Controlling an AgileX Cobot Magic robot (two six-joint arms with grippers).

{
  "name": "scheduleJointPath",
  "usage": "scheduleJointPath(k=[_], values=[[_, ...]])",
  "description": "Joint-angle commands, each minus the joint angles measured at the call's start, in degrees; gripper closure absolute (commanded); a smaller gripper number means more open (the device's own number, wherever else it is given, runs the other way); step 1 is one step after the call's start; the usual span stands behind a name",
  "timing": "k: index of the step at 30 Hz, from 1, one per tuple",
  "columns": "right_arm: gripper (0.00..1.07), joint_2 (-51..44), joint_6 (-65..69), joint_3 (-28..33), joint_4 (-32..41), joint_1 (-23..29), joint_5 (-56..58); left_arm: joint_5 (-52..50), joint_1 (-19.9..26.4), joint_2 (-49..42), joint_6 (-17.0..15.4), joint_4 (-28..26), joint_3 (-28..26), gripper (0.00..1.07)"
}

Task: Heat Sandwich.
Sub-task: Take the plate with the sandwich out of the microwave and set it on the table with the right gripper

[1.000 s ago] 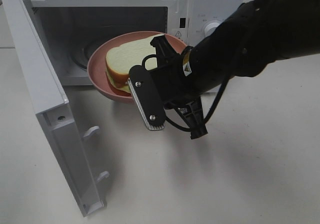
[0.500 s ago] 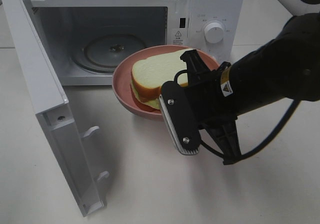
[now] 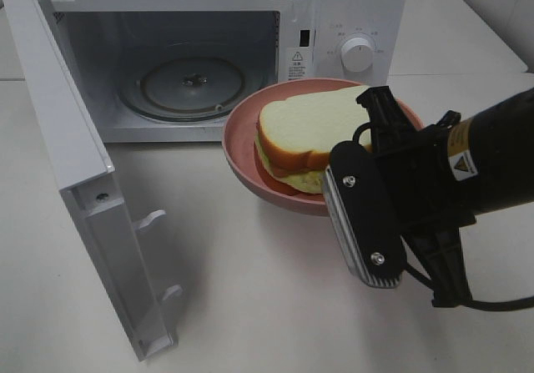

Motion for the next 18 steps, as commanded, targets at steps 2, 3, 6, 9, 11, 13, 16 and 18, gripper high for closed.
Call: scheduleJointPath(k=[2,3,6,9,11,13,16,18], values=[[1.07,-4.3,0.92,1.83,-0.29,-0.34,-0.11,-0.46,0.17,-0.4,0.0,-0.4,0.23,0.06],[1.07,-5.27,1.38,2.46,-0.29,-0.34,-0.06,-0.46,0.17,-0.4,0.0,-0.4,0.23,0.06],[1.07,-8.14,2.41,4.18,-0.29,-0.34,0.92,-0.46,0.17,-0.4,0.0,-0.4,0.23,0.06],[1.07,-9.68,2.98,5.04,-0.29,-0.34,1.78,-0.46,0.17,-0.4,0.0,-0.4,0.23,0.06],[1.07,-11.97,3.67,5.79,-0.46,-0.34,4.24,-0.46,0.17,-0.4,0.0,-0.4,0.23,0.06],[1.07,-12.72,4.07,5.9,-0.57,-0.34,4.93,-0.46,0.17,-0.4,0.0,-0.4,0.23,0.06],[1.07,-15.64,4.3,6.3,-0.97,-0.34,7.85,-0.46,0.17,-0.4,0.0,-0.4,0.23,0.06],[1.07,-16.96,4.35,6.3,-1.49,-0.34,9.51,-0.46,0.17,-0.4,0.0,-0.4,0.23,0.06]])
